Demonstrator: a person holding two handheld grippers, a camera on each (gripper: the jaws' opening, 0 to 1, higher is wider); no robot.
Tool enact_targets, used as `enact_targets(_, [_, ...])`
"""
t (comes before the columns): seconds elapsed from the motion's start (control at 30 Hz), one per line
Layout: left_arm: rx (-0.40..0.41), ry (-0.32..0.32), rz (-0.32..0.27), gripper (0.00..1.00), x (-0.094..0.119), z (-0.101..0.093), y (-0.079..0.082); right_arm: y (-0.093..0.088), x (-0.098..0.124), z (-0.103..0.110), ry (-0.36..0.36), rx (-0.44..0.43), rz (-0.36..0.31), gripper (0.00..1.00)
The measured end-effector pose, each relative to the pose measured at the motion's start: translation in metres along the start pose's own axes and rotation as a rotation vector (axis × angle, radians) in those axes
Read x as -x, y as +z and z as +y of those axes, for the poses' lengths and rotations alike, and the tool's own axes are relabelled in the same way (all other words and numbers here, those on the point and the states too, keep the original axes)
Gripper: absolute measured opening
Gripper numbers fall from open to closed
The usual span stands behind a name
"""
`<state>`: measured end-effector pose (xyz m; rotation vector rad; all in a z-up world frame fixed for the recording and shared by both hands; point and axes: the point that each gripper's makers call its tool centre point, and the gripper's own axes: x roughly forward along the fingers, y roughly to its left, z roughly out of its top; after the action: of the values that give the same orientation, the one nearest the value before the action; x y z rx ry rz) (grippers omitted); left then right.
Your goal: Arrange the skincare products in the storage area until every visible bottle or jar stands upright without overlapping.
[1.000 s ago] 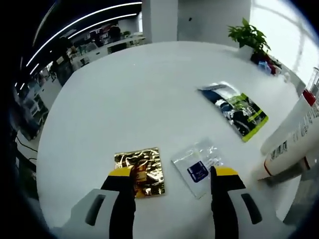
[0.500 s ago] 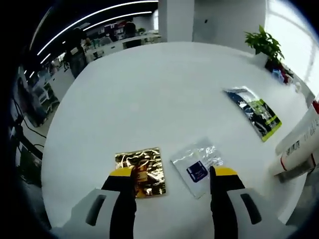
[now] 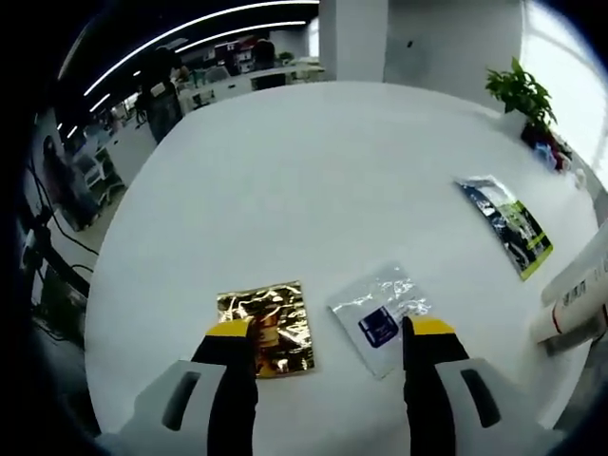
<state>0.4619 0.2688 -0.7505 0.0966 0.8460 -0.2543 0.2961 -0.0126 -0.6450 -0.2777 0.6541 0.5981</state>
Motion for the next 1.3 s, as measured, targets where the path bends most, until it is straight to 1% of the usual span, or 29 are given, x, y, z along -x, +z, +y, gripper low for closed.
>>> enact_targets(0.2, [0.018,0.016,0.001,0.60,-0.002,0.008,0.003,0.000,0.001,-0.001,-0.002,0.004,0.002,0.96])
enact_targets(0.4, [0.017,0.009,0.007,0.61,-0.001,0.007,0.002,0.001,0.000,-0.001,-0.003,0.004,0.000,0.96])
enact_targets(0.5, [0.014,0.005,0.023,0.65,0.000,0.005,0.000,0.004,-0.001,-0.003,-0.004,0.004,-0.008,0.96])
enact_targets(0.63, [0.015,-0.001,0.017,0.65,0.003,0.001,-0.001,0.007,-0.004,-0.007,0.002,-0.004,-0.015,0.95])
enact_targets(0.77, [0.016,-0.008,-0.010,0.65,0.008,-0.002,0.008,0.008,-0.007,-0.014,0.006,-0.006,-0.017,0.95])
enact_targets(0.87, [0.000,-0.015,-0.024,0.64,0.012,-0.008,0.013,0.009,-0.009,-0.021,0.010,-0.016,-0.014,0.93])
enact_targets(0.97, [-0.020,-0.043,-0.037,0.63,0.015,-0.019,0.019,0.011,-0.010,-0.029,0.006,-0.014,-0.014,0.91])
enact_targets(1.2, [-0.066,-0.133,-0.052,0.62,0.018,-0.049,0.037,0.017,-0.019,-0.054,-0.002,-0.019,-0.009,0.86])
enact_targets(1.3, [-0.102,-0.177,-0.051,0.61,0.017,-0.065,0.043,0.019,-0.026,-0.065,-0.003,-0.026,-0.003,0.83])
